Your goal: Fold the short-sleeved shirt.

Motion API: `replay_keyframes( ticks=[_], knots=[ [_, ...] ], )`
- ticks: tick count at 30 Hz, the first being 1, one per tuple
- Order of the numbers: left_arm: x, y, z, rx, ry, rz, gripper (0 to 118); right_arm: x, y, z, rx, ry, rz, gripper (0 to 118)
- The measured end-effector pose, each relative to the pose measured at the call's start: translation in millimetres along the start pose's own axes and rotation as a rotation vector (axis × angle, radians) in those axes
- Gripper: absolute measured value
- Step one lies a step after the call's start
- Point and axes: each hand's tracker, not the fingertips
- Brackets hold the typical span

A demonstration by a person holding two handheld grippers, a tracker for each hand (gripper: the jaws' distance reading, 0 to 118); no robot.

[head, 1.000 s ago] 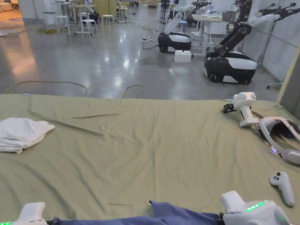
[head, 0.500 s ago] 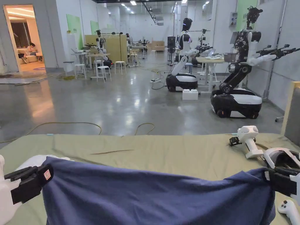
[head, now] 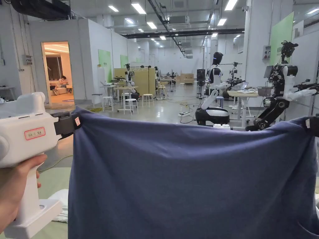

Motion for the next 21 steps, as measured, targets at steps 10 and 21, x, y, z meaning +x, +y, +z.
replay_keyframes(
  ticks=[10, 21],
  knots=[
    [-19, 25, -102, -0.011, 0.053, -0.015, 4, -9, 52, -63, 0.053, -0.067, 0.012, 9],
    [-22, 22, -174, -0.051, 0.104, -0.044, 4, -14, 65, -117, 0.037, -0.15, 0.022, 9]
  ],
)
